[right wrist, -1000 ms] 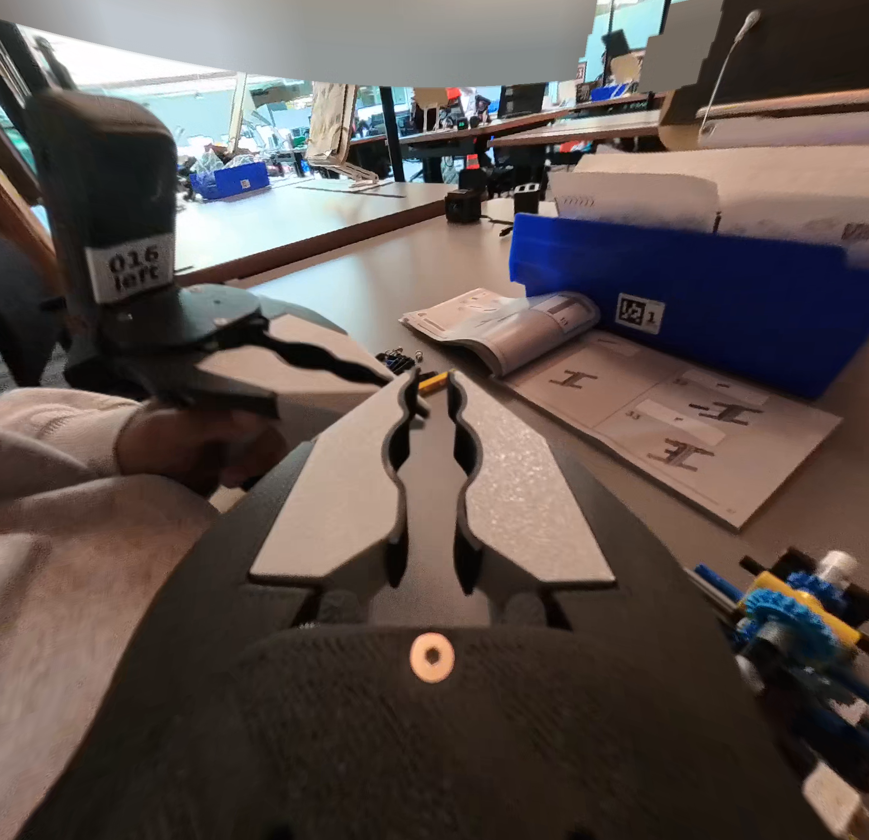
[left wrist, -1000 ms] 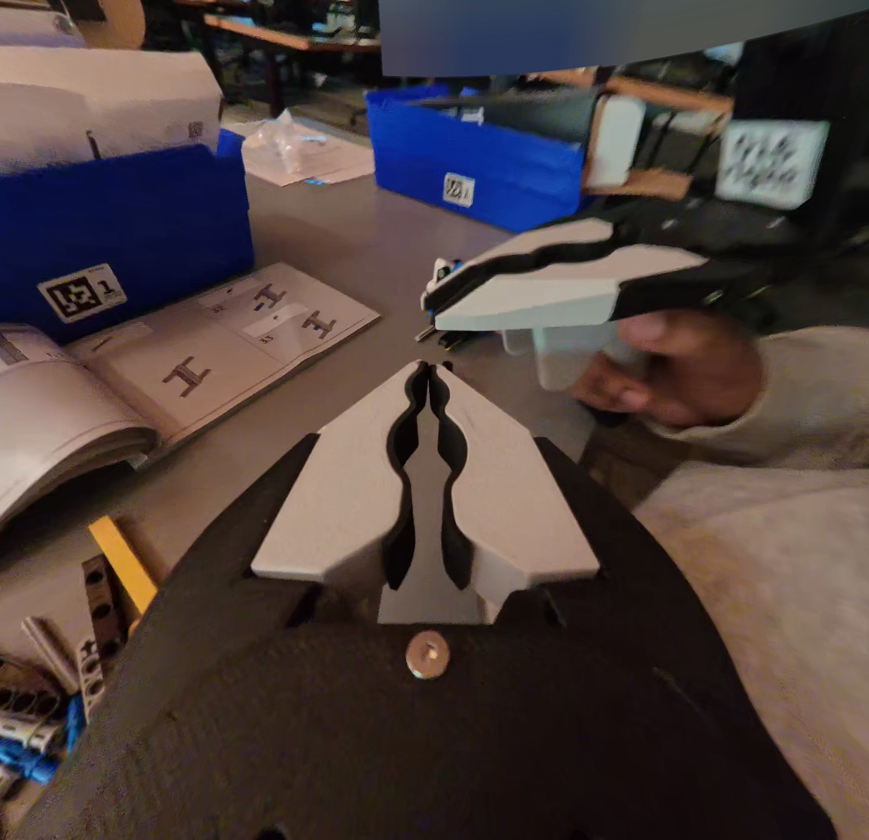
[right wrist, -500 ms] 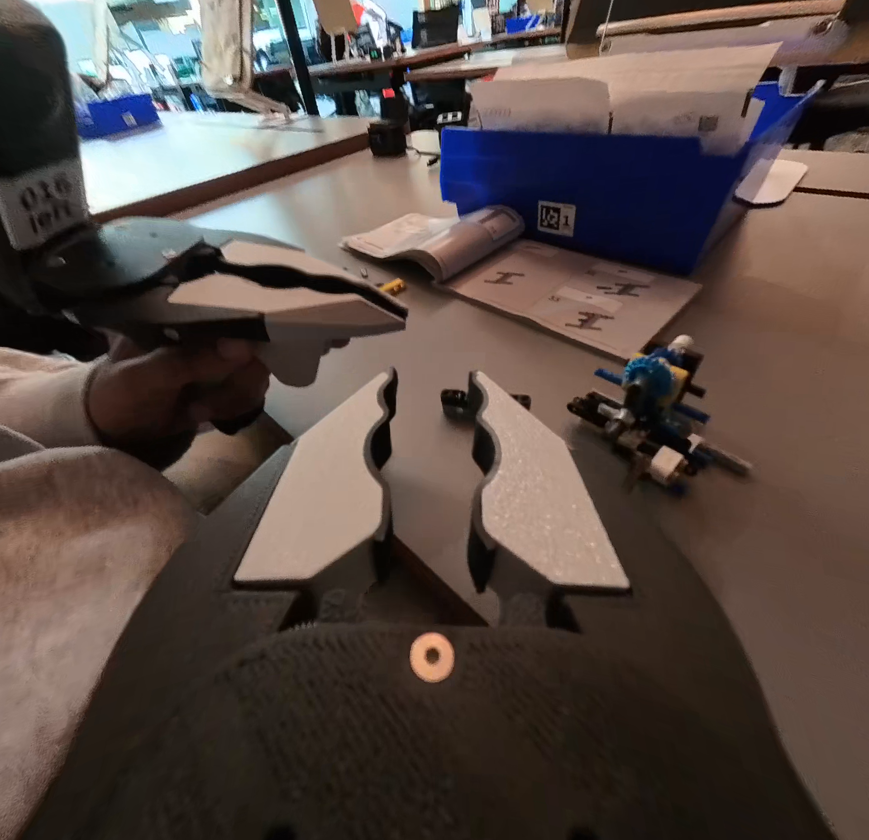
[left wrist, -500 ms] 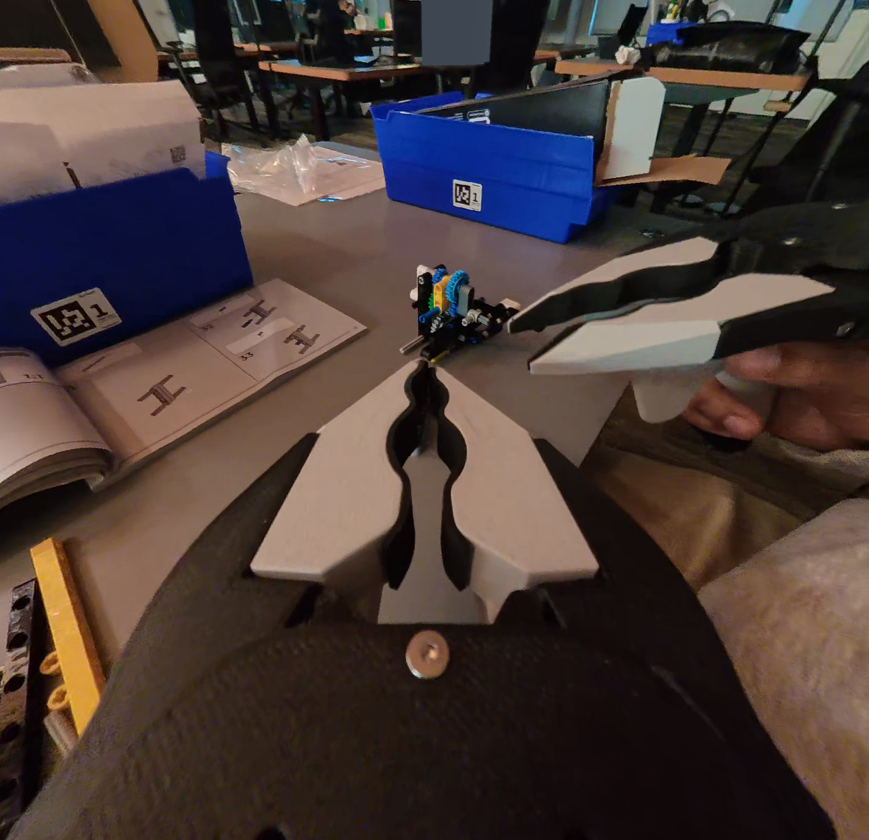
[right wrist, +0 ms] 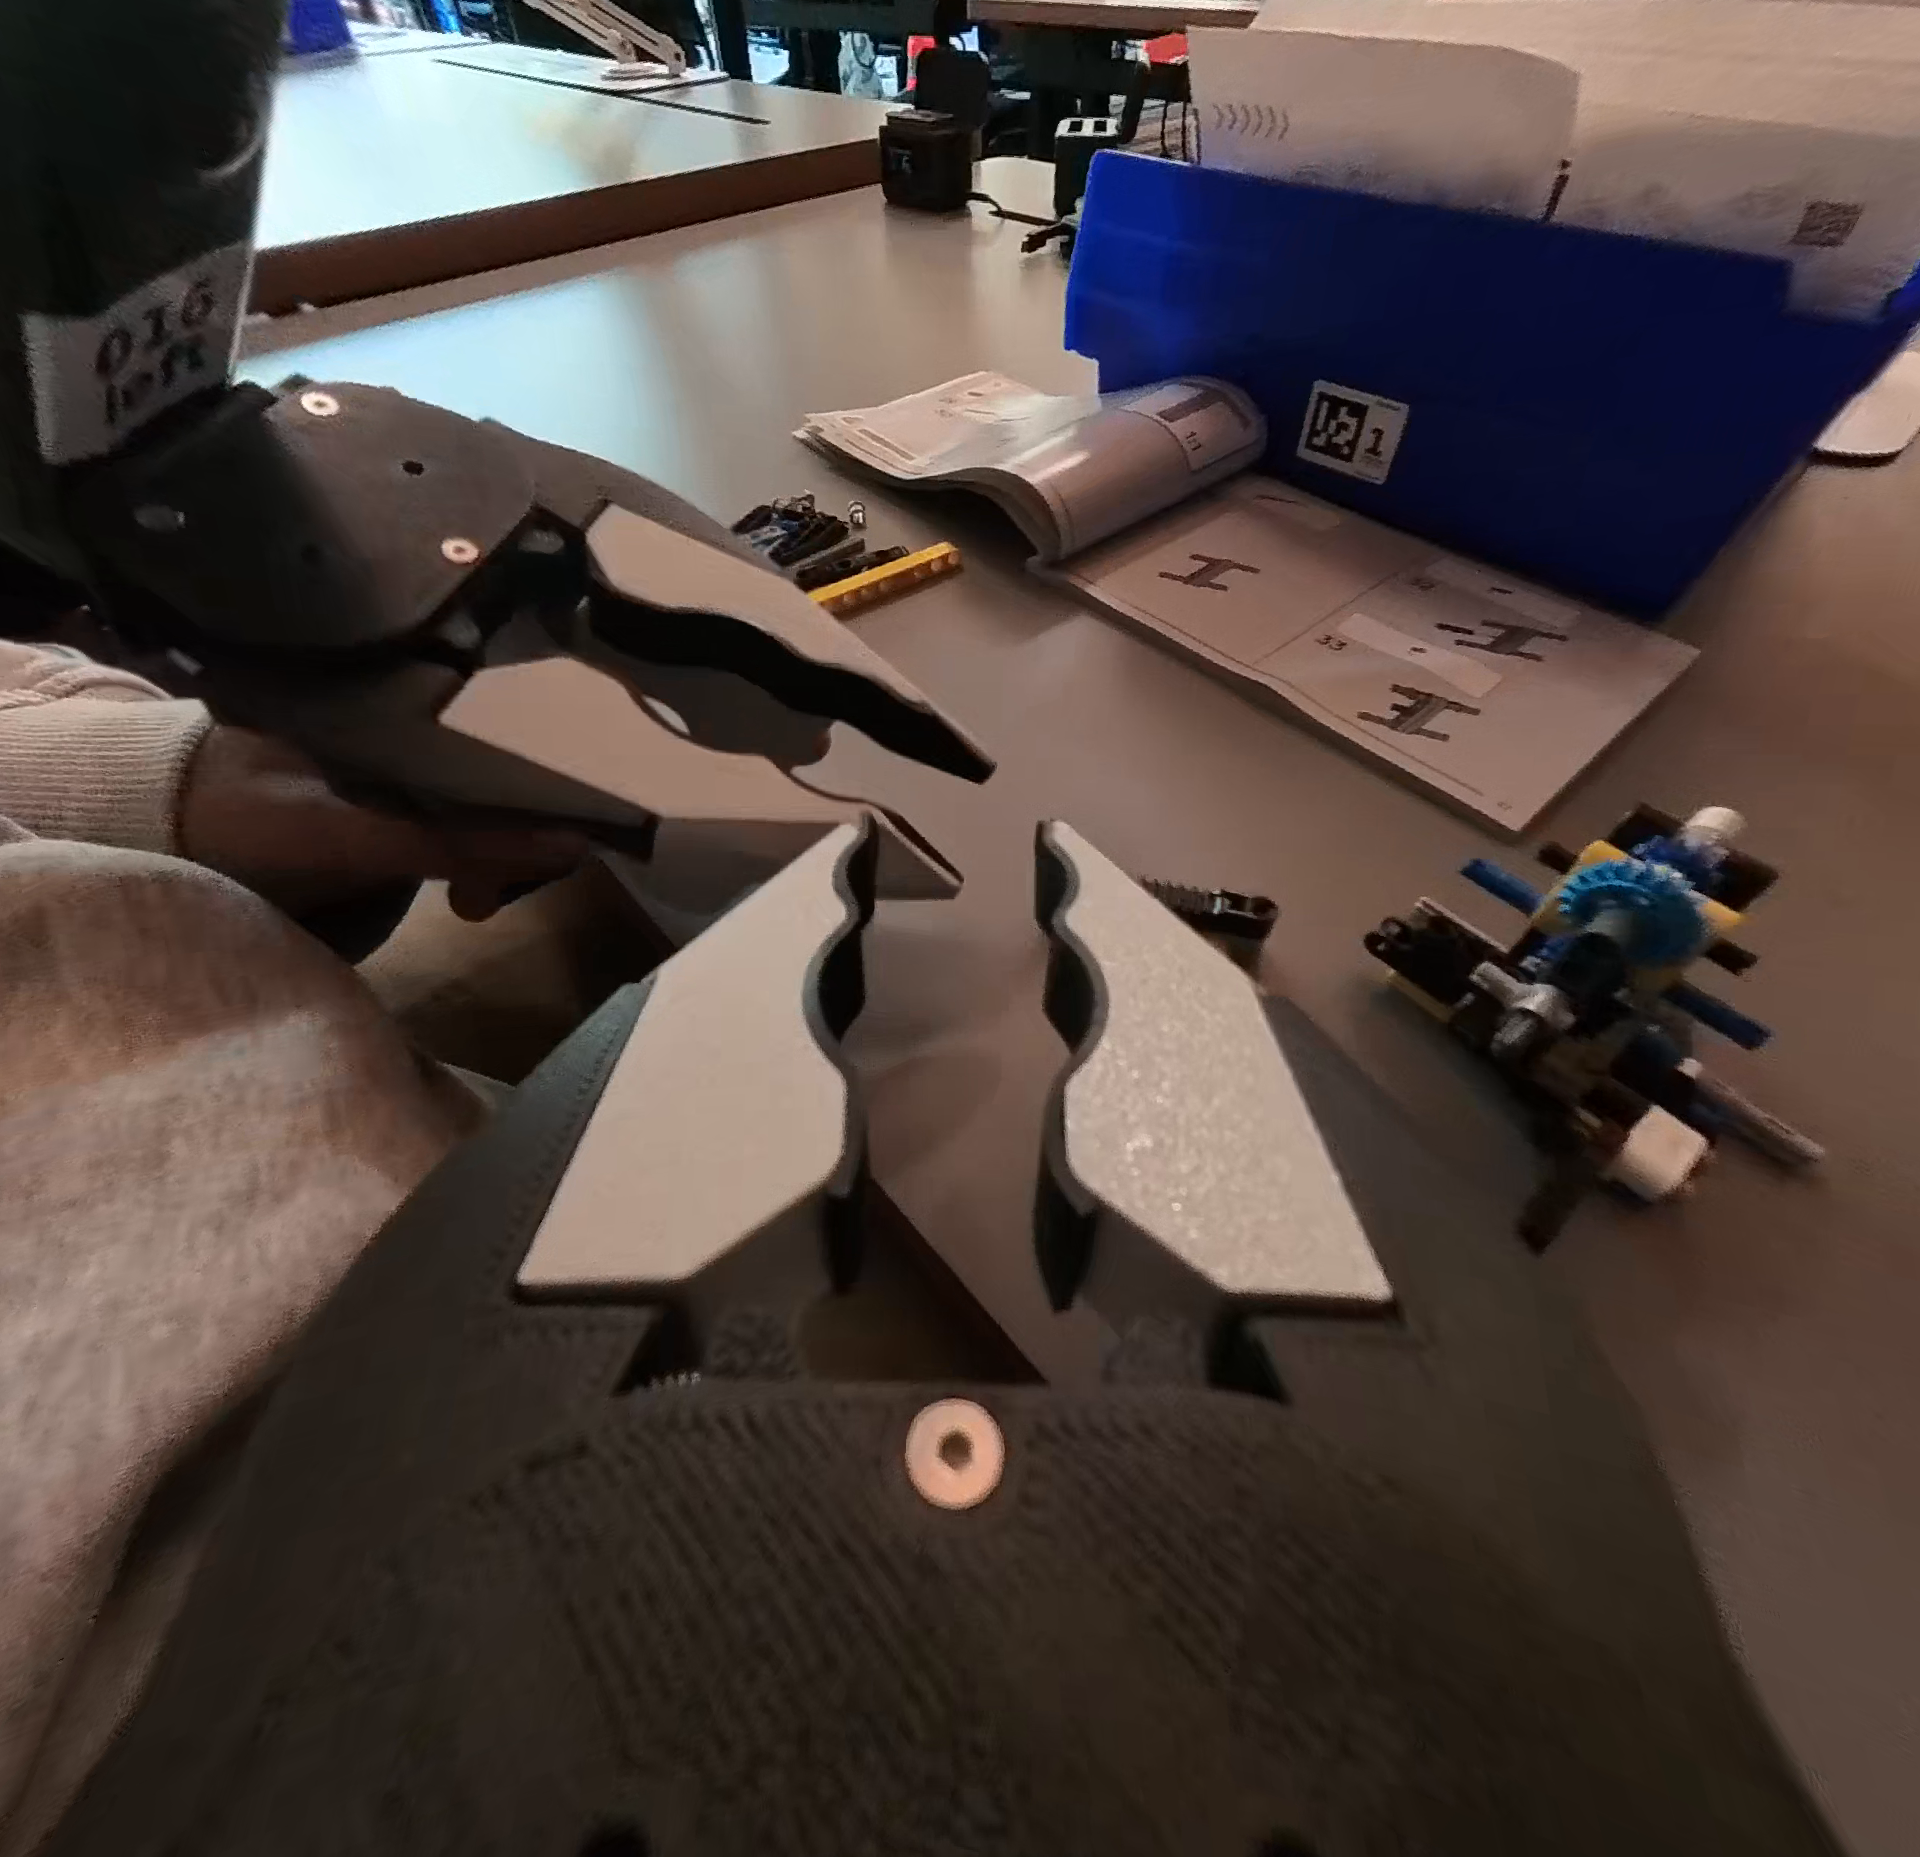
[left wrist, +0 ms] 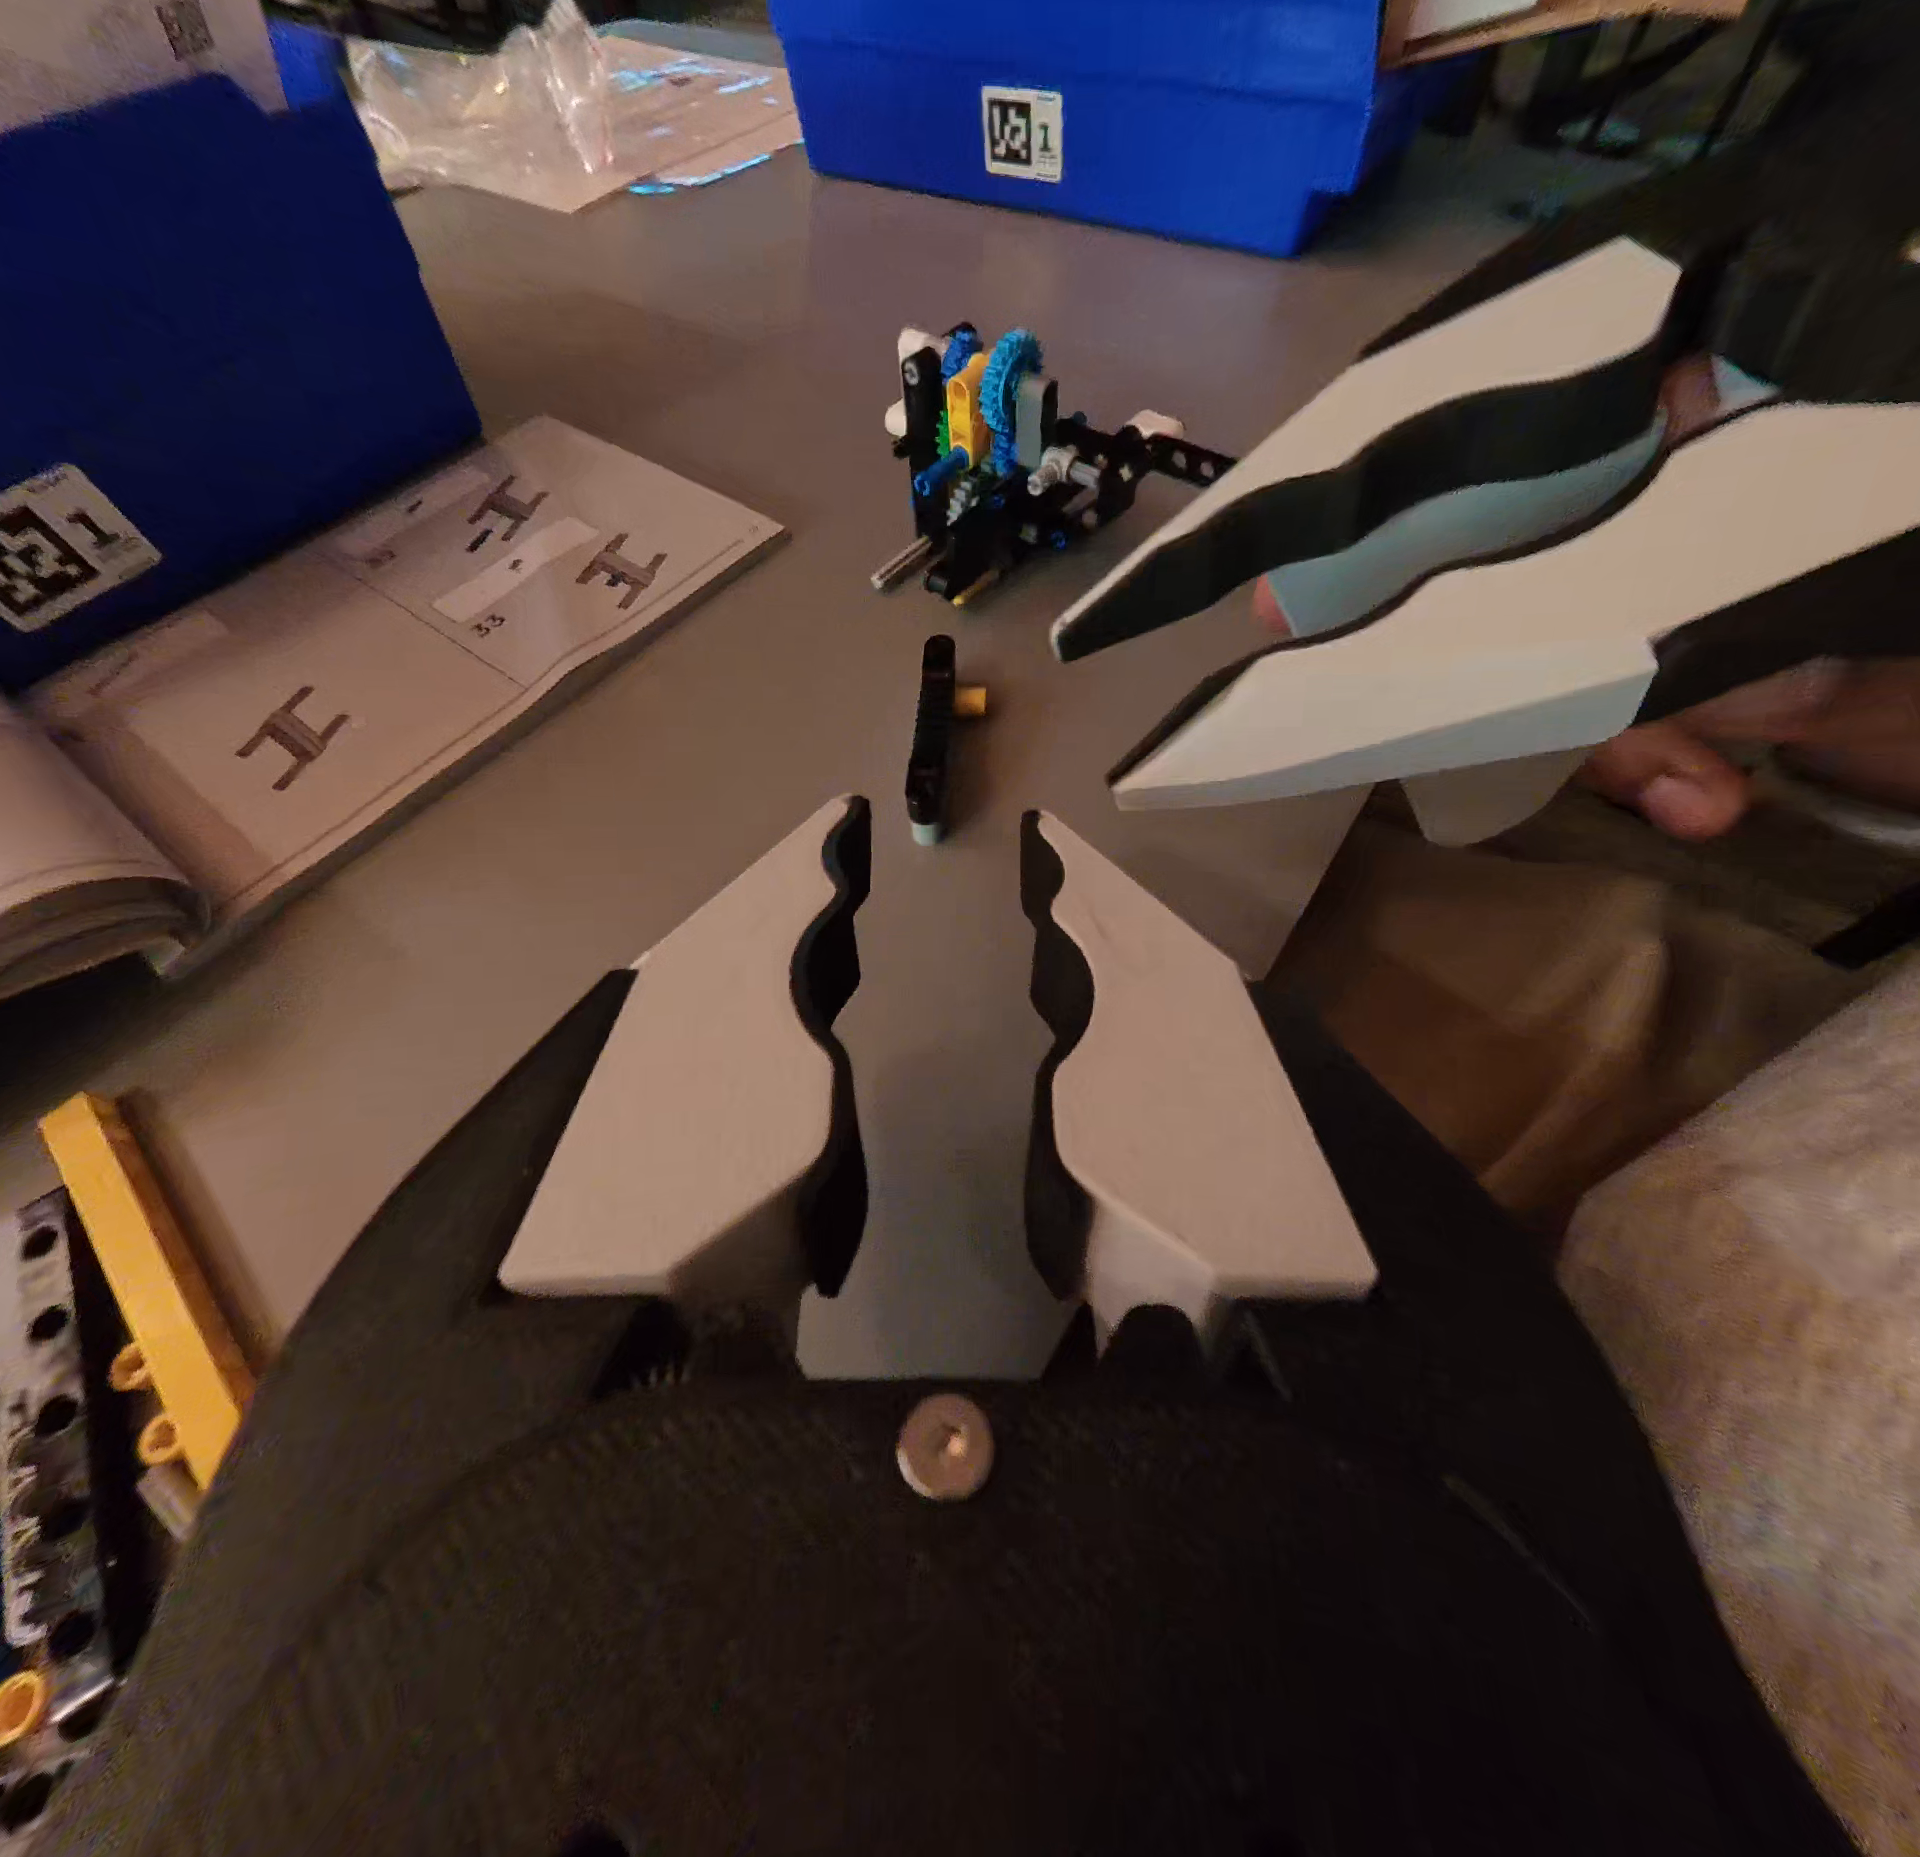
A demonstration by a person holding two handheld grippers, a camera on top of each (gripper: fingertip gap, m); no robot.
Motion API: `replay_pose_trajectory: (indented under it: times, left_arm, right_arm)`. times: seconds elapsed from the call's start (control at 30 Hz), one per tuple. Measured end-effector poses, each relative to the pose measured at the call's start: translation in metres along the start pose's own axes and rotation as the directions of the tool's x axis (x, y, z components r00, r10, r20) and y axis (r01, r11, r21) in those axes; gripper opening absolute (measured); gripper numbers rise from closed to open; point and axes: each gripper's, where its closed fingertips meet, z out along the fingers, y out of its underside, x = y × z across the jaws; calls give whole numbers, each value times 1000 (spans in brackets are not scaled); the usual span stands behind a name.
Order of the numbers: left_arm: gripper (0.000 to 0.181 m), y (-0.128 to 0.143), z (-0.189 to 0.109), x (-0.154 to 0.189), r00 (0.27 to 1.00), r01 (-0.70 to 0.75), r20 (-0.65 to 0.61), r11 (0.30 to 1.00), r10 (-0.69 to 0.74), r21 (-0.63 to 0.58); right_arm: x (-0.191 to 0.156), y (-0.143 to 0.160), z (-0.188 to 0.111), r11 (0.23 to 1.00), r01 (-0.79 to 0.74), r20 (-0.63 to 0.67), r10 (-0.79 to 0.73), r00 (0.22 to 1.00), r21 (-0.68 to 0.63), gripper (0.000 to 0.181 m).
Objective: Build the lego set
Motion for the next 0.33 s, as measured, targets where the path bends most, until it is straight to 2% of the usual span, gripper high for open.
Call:
replay_pose_trajectory:
  times: [0.1, 0.17, 0.33]
  left_arm:
    - [24, 2, 0, 2, 996, -77, 41, 997, 77, -2]
    - [20, 1, 0, 0, 995, -78, 56, 997, 78, 2]
    - [26, 2, 3, -8, 995, 102, -3, 995, -102, -18]
  right_arm:
    - [-2, 2, 4, 1000, -13, 18, 13, 1000, -10, 27]
    - [-1, 3, 5, 1000, -22, 15, 23, 1000, -16, 25]
    - [8, 5, 7, 996, -84, 7, 84, 996, -16, 22]
